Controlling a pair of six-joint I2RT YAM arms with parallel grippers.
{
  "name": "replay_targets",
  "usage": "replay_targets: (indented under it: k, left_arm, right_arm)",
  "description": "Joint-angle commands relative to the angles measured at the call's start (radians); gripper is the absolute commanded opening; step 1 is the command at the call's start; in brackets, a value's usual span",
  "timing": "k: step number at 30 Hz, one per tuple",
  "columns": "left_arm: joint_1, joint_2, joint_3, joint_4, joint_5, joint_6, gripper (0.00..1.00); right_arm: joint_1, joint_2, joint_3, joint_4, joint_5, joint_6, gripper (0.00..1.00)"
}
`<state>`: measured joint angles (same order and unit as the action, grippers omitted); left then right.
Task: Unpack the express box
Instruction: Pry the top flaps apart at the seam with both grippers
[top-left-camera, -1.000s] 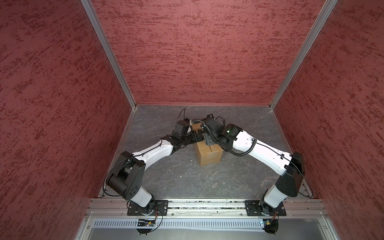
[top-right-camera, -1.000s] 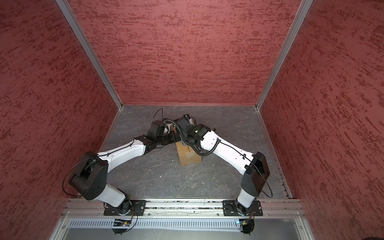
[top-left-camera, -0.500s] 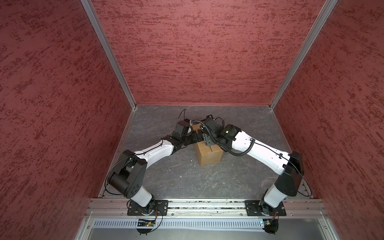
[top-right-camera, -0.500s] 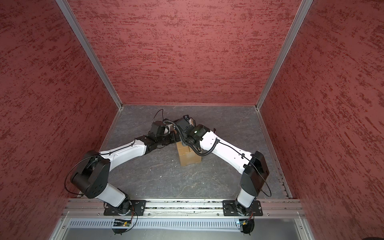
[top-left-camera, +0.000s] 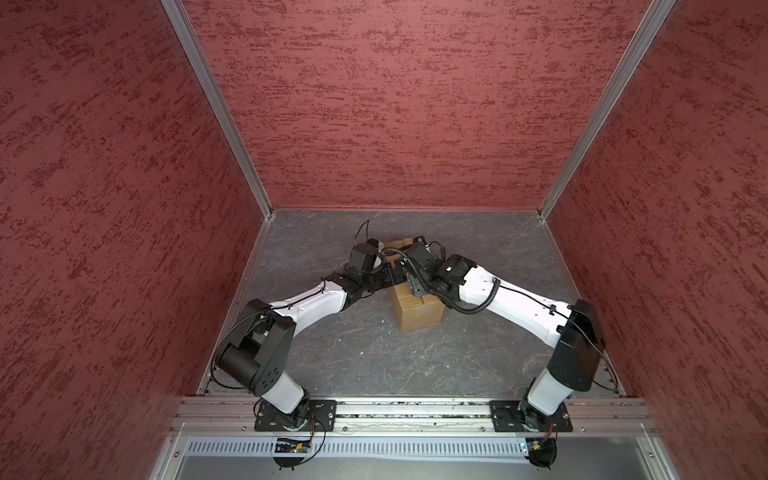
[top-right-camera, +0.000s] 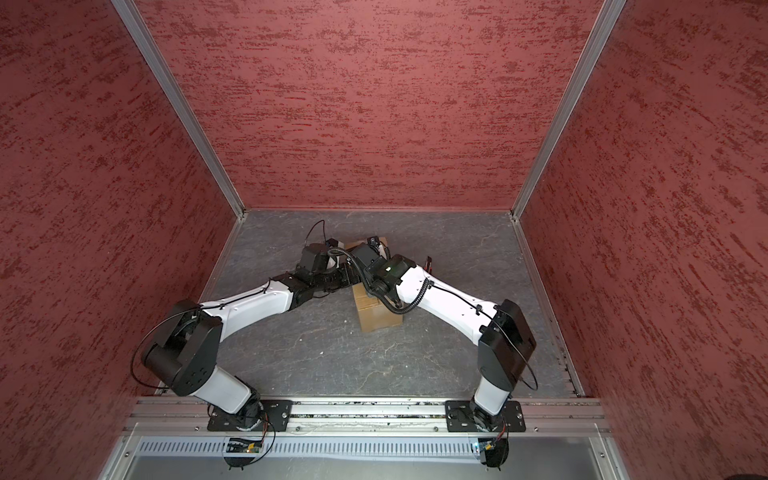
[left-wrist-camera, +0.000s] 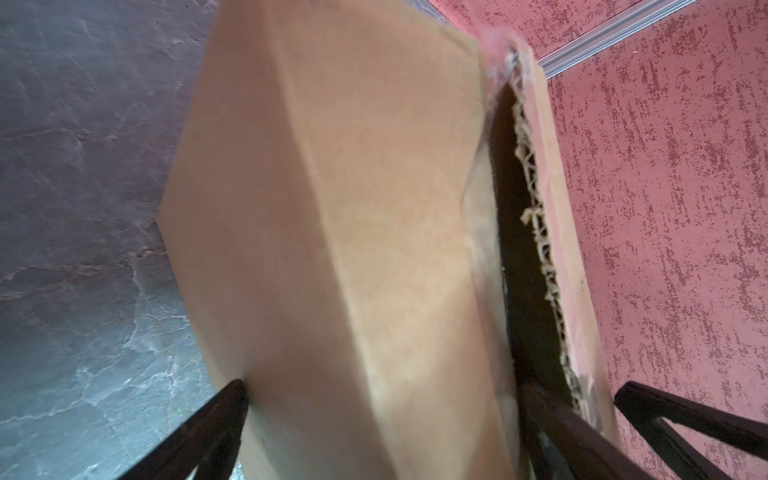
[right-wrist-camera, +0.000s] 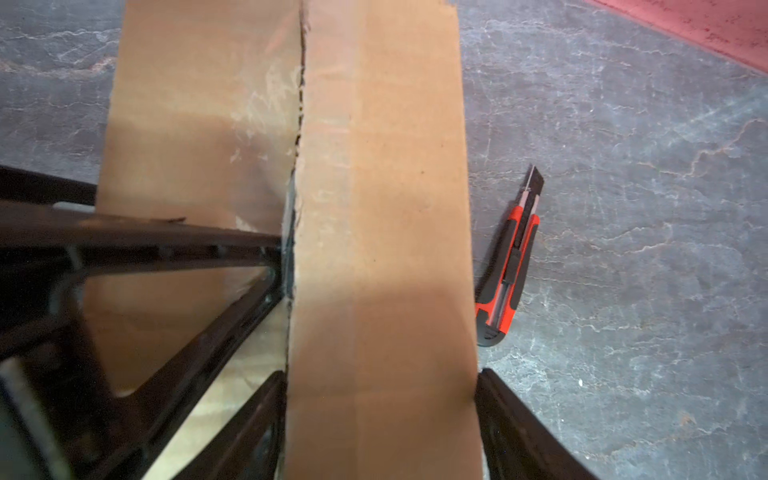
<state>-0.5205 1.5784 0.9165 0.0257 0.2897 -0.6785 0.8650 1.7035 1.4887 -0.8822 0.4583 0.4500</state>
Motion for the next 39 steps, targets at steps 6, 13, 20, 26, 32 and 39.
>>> replay_targets:
  k: [6,13,20,26,32,39]
  left_arm:
    - [0.009,0.015,-0.033,-0.041,0.002,0.006,1.0]
    - [0.014,0.02,-0.037,-0.037,0.005,0.008,1.0]
    - [0.02,0.021,-0.044,-0.029,0.009,0.009,1.0]
    - [0.023,0.025,-0.048,-0.026,0.014,0.009,1.0]
    - [0.025,0.024,-0.049,-0.026,0.014,0.011,1.0]
    - [0.028,0.028,-0.048,-0.024,0.017,0.012,1.0]
  right_arm:
    - [0.007,0.025,0.012,-0.057,0.117,0.042,0.73]
    - [0.007,0.009,0.038,-0.077,0.15,0.055,0.73]
    - [0.006,0.014,0.078,-0.118,0.168,0.07,0.73]
    - [0.002,0.014,0.098,-0.149,0.177,0.083,0.73]
    - [-0.012,0.01,0.117,-0.187,0.181,0.099,0.73]
    - [-0.029,-0.012,0.13,-0.203,0.178,0.102,0.74]
